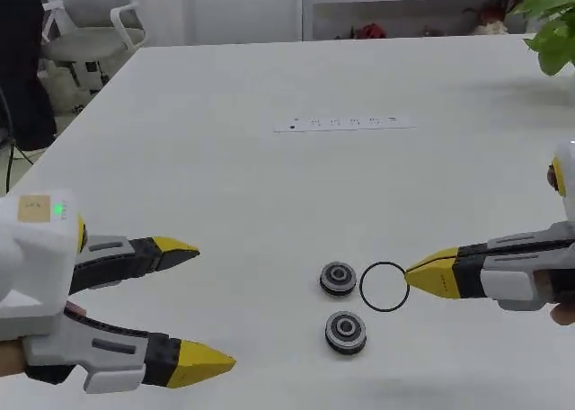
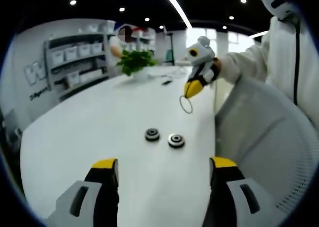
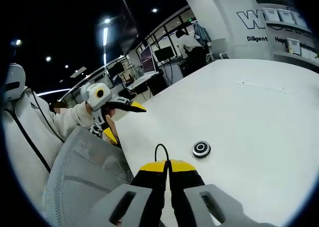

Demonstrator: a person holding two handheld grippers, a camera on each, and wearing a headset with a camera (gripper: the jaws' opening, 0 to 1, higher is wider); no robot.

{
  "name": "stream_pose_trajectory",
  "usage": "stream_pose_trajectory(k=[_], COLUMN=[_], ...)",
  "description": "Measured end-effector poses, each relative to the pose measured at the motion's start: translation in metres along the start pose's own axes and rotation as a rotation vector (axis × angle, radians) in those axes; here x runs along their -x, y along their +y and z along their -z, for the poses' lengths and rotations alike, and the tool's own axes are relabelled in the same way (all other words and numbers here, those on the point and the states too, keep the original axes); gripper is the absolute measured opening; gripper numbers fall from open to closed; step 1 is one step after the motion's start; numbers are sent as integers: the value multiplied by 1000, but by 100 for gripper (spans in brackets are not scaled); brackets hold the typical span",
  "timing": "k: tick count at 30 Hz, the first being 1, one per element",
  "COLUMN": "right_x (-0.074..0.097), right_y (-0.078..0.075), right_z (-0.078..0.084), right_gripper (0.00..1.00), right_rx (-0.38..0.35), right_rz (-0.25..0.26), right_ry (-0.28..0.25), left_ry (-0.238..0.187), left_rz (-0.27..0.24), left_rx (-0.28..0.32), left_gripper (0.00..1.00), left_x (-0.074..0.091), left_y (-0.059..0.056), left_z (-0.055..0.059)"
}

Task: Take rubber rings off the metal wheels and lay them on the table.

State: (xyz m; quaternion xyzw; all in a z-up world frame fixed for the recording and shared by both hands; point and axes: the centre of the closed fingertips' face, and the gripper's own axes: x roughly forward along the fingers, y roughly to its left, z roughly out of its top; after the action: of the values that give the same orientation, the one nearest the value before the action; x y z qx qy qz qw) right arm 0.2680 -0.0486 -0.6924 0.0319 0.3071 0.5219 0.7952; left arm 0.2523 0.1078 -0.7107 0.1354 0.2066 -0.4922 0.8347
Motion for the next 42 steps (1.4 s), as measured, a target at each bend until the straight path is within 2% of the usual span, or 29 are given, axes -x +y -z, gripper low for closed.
stream_pose_trajectory(k=[7,10,15,18,23,29,34,39,42], right_x=[4,2,-5,-14,-29,-43,-60,-80,-91], right_y=[10,15,21,26,30,33,34,40,43], right_z=[-14,-17,-16,-14,-8,-7,-9,-4,0], right_gripper=[0,0,0,0,0,0,0,0,0], right_rx=[-8,-8,-21,-30,-47,-57,-66,-60,-60], right_rz=[30,37,42,31,14,5,9,6,5], right_ry=[-25,-20,2,20,50,69,79,118,135], left_ry=[-8,-17,-2,-4,-31,-35,-71,-89,-85], left_rz=[-8,-3,-18,-21,-18,-14,-14,-9,6], left_rx=[1,8,-10,-11,22,22,34,49,40], left_gripper=[78,78,78,78,78,78,82,88,89], left_x=[13,18,22,24,28,32,37,38,38], left_y=[3,3,7,8,8,8,2,-1,-4], left_z=[3,5,11,13,17,20,14,13,17])
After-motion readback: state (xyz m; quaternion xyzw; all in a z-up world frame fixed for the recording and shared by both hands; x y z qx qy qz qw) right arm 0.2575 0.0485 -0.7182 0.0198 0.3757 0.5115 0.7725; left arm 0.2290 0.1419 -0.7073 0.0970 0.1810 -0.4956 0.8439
